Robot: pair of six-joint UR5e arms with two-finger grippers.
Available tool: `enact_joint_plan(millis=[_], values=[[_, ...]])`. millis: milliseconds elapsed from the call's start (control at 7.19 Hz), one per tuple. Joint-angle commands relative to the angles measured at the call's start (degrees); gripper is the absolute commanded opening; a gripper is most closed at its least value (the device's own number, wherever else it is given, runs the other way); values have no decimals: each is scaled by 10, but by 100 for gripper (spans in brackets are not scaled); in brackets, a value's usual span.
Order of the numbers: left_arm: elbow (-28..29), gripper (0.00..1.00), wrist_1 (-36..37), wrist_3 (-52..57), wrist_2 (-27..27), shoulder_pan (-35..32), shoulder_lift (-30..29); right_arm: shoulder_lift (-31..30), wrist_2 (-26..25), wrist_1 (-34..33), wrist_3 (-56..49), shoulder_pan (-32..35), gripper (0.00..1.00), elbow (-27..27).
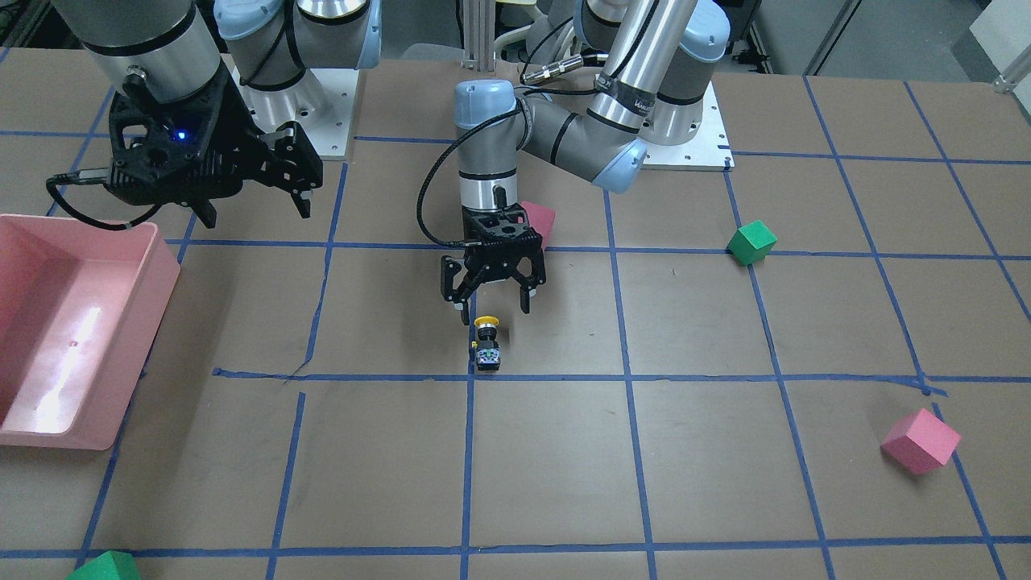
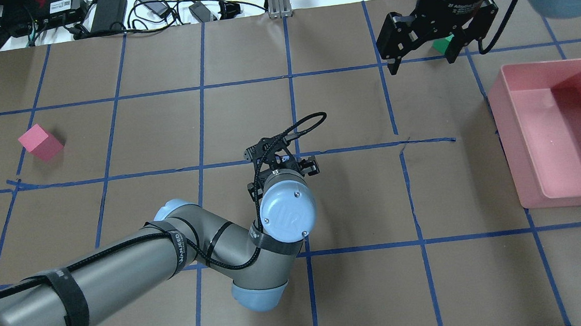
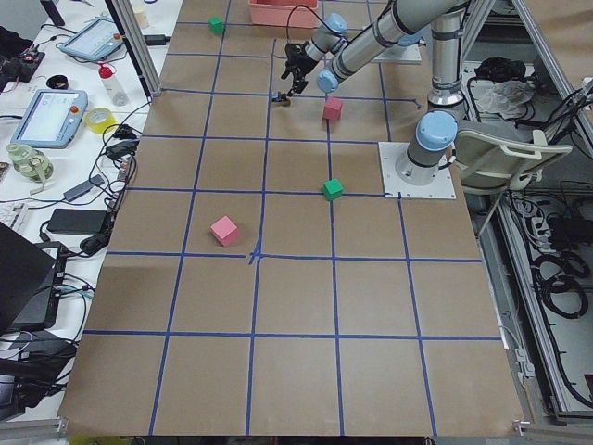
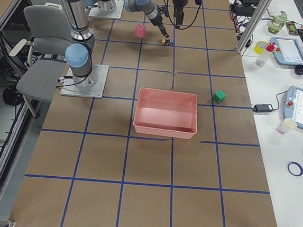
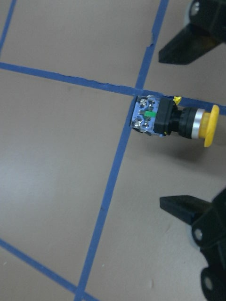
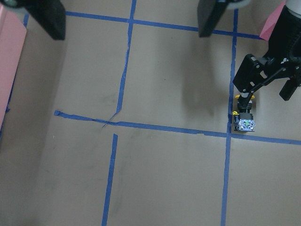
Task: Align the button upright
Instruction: 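Lower the left gripper and grasp the switch body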
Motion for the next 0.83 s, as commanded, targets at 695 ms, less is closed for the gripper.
enact_joint_plan(millis=[695], values=[[-6,94,106,138,-25,-3,-78,0,1,0,0,-1,100,2]])
